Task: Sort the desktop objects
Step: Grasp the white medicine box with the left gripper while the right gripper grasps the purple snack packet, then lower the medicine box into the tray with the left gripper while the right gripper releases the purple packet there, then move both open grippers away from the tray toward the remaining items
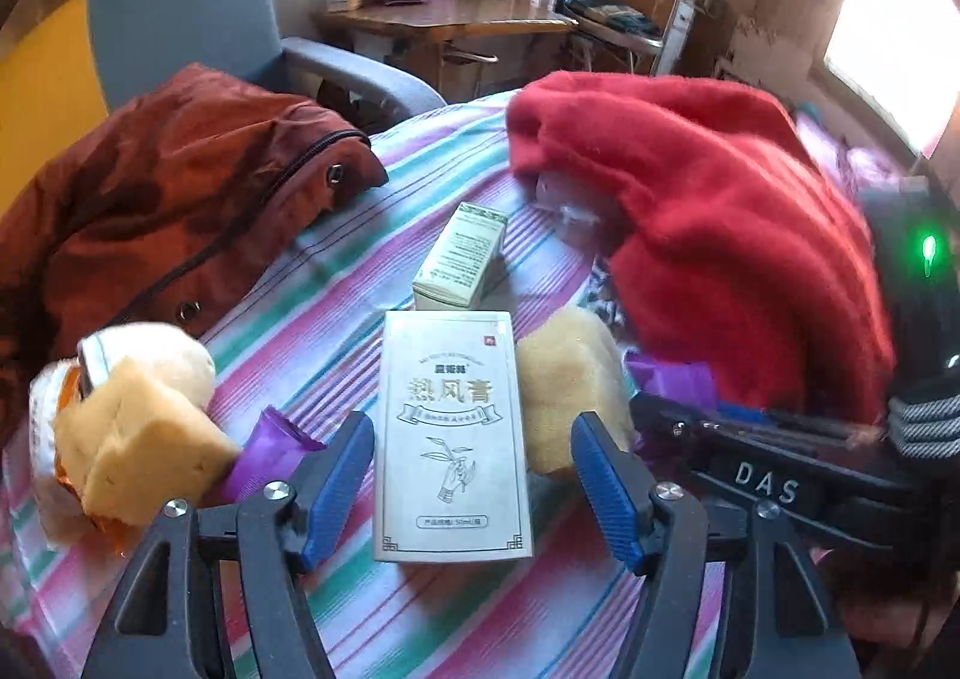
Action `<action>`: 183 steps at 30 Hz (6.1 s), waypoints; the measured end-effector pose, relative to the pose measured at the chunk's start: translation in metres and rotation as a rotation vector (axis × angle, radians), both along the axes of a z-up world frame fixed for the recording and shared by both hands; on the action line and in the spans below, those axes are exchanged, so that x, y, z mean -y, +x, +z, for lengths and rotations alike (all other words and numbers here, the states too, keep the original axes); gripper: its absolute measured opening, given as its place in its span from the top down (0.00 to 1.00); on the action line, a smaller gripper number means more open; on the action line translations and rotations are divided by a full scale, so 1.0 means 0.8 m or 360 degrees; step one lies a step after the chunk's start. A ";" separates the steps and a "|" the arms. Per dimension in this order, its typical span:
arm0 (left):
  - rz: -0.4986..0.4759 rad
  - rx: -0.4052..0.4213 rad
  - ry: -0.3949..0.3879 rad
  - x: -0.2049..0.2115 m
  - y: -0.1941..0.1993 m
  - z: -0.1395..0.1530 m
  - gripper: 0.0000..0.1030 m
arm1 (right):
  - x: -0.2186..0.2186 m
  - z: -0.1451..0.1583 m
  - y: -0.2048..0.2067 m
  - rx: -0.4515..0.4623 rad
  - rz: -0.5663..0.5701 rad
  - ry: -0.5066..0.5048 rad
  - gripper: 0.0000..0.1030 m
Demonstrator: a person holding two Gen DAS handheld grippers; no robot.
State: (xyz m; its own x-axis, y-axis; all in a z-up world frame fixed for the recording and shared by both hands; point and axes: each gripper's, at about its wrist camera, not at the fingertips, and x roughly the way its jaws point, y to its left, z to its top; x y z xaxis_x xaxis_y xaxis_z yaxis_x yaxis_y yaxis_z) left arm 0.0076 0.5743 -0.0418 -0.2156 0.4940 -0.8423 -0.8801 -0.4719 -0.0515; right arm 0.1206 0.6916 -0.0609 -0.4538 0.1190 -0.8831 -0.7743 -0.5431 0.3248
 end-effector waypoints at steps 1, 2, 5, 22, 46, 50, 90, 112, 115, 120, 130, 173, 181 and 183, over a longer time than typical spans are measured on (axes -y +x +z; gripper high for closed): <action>0.0024 -0.0037 -0.0009 0.001 -0.001 -0.001 0.33 | 0.000 0.000 0.000 0.0005 0.0004 0.0004 0.62; 0.0046 -0.0049 -0.0012 0.002 -0.003 -0.002 0.40 | 0.000 0.000 -0.001 0.0010 0.0006 0.0010 0.62; 0.0060 -0.0040 -0.0073 0.009 -0.010 -0.019 0.49 | 0.001 0.000 -0.001 0.0028 0.0018 0.0027 0.62; 0.0076 -0.0139 0.0090 0.138 0.050 -0.022 0.50 | 0.007 0.000 -0.031 0.0040 0.0087 0.0146 0.62; 0.0303 -0.0099 0.0321 0.355 0.097 0.004 0.50 | 0.073 0.071 -0.063 0.0081 0.0233 0.0985 0.62; 0.0311 -0.0172 0.0399 0.387 0.103 0.032 0.50 | 0.101 0.092 -0.071 -0.0019 0.0308 0.0851 0.62; 0.1241 0.0017 0.0195 0.748 0.019 0.004 0.50 | 0.673 0.044 -0.113 -0.0334 0.1710 0.0177 0.62; 0.1482 -0.0206 0.0400 0.786 0.032 0.053 0.44 | 0.700 0.021 -0.116 -0.0329 0.1781 -0.0137 0.56; 0.1514 -0.0211 0.0420 0.792 0.030 0.057 0.44 | 0.694 0.023 -0.115 -0.0336 0.1756 -0.0132 0.55; 0.1563 -0.0195 0.0428 0.799 0.030 0.053 0.44 | 0.688 0.029 -0.125 -0.0335 0.1709 -0.0050 0.65; 0.1577 -0.0174 0.0428 0.809 0.035 0.049 0.44 | 0.714 0.027 -0.181 -0.0260 0.1694 0.0102 0.71; 0.0951 -0.0058 0.0318 0.558 0.051 0.052 0.43 | 0.347 0.054 -0.066 -0.0118 0.0927 0.0328 0.43; 0.0860 -0.0006 0.0260 0.521 0.060 0.037 0.43 | 0.187 0.044 -0.061 0.0075 0.0549 0.0371 0.31; 0.0836 -0.0004 0.0249 0.514 0.064 0.036 0.43 | 0.147 0.046 -0.066 0.0081 0.0479 0.0414 0.26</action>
State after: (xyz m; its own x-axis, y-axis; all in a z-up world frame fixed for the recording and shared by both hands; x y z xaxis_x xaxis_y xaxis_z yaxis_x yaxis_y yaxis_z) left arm 0.0586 0.1632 -0.0132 -0.4691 0.4385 -0.7666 -0.5283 -0.8349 -0.1544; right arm 0.0677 0.5739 -0.0239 -0.4592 0.2099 -0.8632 -0.5795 -0.8072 0.1120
